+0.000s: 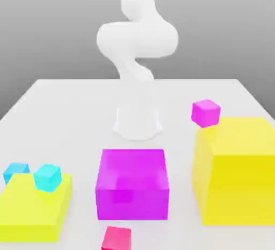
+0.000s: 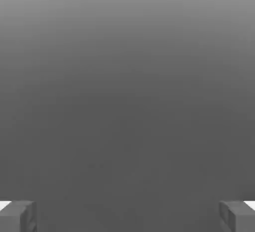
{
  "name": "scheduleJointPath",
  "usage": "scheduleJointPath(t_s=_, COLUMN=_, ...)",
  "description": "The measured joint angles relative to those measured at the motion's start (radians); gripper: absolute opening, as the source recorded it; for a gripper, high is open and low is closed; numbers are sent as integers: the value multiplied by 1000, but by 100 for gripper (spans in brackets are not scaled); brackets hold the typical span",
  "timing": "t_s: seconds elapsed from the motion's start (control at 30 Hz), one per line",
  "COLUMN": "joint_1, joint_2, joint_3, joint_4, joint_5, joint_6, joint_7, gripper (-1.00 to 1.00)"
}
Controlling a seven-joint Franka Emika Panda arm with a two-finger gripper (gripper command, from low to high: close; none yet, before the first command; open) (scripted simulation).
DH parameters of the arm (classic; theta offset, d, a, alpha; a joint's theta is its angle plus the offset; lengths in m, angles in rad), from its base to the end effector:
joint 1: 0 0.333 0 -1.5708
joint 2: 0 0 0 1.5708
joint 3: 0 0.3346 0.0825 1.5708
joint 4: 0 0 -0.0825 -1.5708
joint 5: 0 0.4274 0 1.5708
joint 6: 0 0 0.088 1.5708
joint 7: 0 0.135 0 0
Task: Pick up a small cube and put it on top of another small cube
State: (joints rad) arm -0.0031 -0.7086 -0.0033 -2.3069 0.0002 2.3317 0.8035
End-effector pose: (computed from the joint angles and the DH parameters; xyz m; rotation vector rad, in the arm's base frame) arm 0.4301 -0.0031 0.6701 -2.4785 1.0625 -0.9531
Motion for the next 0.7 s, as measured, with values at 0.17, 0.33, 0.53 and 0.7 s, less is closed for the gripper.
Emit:
scheduleJointPath(t_s=0.17, joint_1=-7, joint_2=187, joint_3=-7, joint_4=-14, joint_5=2, joint_6=65, joint_7=6, gripper=0)
scheduleJointPath(t_s=0.33, joint_1=-15, joint_2=369, joint_3=-13, joint_4=-28, joint_5=4, joint_6=127, joint_7=12, gripper=0)
scheduleJointPath(t_s=0.53, joint_1=-22, joint_2=586, joint_3=-22, joint_4=-44, joint_5=9, joint_6=203, joint_7=17, gripper=0)
scheduleJointPath(t_s=0.7, joint_1=-32, joint_2=768, joint_3=-28, joint_4=-58, joint_5=15, joint_6=266, joint_7=20, gripper=0)
